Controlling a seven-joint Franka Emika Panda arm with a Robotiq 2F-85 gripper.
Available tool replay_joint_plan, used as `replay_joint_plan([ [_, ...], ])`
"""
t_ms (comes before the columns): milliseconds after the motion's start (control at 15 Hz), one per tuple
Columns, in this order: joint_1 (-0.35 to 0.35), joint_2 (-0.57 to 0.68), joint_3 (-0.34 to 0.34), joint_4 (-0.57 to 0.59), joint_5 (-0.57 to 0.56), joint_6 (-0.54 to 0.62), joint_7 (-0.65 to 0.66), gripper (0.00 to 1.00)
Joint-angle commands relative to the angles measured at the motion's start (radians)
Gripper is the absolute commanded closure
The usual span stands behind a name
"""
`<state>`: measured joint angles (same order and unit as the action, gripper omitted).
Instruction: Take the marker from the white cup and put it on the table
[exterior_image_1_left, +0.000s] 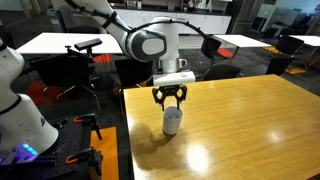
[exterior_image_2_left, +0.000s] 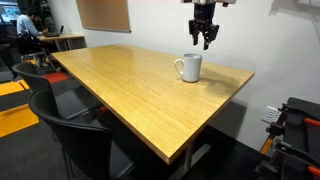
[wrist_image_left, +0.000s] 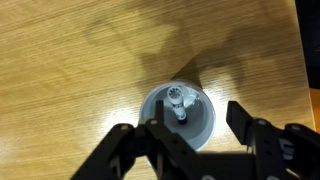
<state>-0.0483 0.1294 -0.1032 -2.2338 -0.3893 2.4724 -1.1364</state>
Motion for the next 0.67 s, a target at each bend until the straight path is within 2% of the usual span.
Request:
replay_joint_plan([
  [0,-0.010,0.047,0.017,0.059,-0.026,-0.028,-0.001,0.47],
  [133,-0.009,0.061,0.019,0.071,-0.032,-0.029,0.003,0.61],
  [200,-0.010,0.067,0.020,0.076,-0.033,-0.030,0.001,0.56],
  [400,-0.012,0.089,0.021,0.090,-0.037,-0.029,-0.001,0.56],
  [600,-0.013,0.111,0.023,0.100,-0.033,-0.032,-0.005,0.52],
])
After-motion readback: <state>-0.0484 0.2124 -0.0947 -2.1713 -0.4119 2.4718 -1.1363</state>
